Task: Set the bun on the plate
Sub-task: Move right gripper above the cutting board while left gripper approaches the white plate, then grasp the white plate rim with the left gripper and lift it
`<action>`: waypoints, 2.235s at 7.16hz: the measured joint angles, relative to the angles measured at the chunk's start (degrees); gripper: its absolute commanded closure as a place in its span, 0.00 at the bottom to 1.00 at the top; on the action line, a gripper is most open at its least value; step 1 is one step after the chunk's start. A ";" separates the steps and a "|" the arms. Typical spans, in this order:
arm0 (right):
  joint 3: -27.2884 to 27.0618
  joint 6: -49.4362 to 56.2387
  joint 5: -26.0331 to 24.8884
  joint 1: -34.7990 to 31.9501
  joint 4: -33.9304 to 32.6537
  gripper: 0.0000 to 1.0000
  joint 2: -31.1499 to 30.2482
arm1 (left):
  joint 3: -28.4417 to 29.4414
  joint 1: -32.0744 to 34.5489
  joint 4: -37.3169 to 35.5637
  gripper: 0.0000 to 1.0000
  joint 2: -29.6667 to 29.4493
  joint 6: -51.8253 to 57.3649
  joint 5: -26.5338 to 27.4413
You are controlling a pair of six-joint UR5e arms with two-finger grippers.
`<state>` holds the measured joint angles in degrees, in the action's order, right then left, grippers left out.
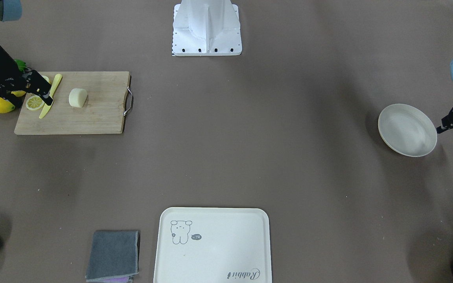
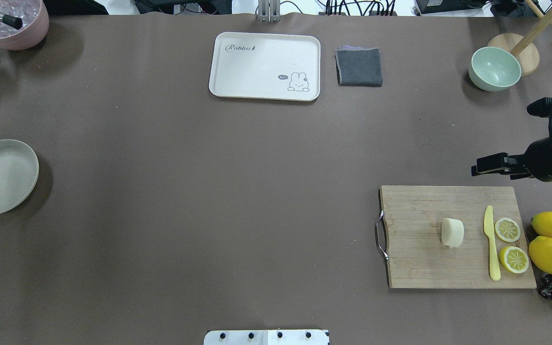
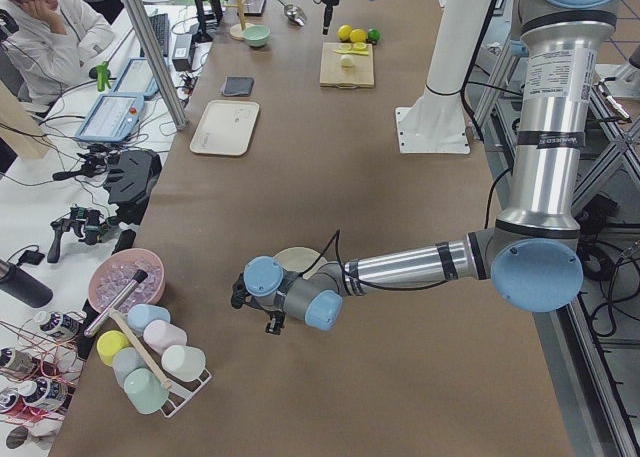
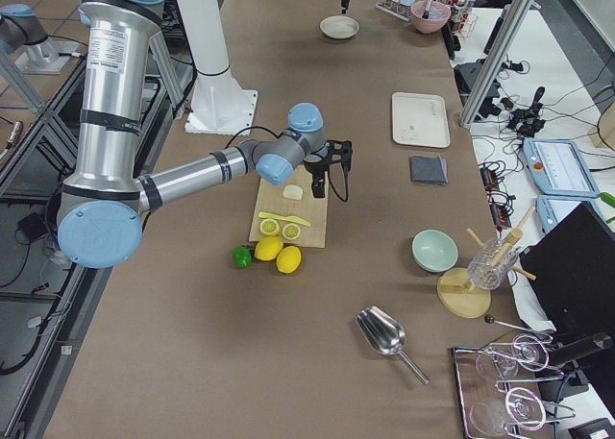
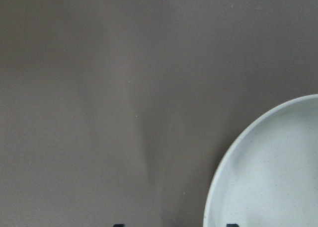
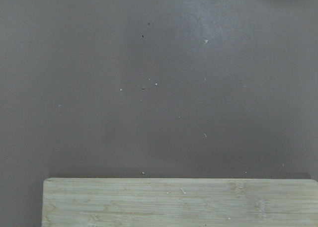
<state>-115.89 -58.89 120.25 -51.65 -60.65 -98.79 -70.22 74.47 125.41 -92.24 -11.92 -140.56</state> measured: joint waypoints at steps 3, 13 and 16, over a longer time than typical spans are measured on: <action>-0.13 0.02 -0.01 0.13 0.00 0.00 -0.07 | 1.41 -1.29 2.26 0.38 0.35 -0.03 -0.66; -0.61 0.09 -0.01 0.06 0.00 0.00 -0.28 | -2.07 -2.05 2.71 1.00 -0.63 -7.02 -5.79; -0.74 0.01 -0.07 0.06 0.00 0.00 -0.28 | -10.50 -3.89 2.91 1.00 -2.06 -21.09 -6.17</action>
<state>-116.63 -58.88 120.18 -51.59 -60.64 -99.06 -80.73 70.58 128.32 -94.29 -33.01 -146.73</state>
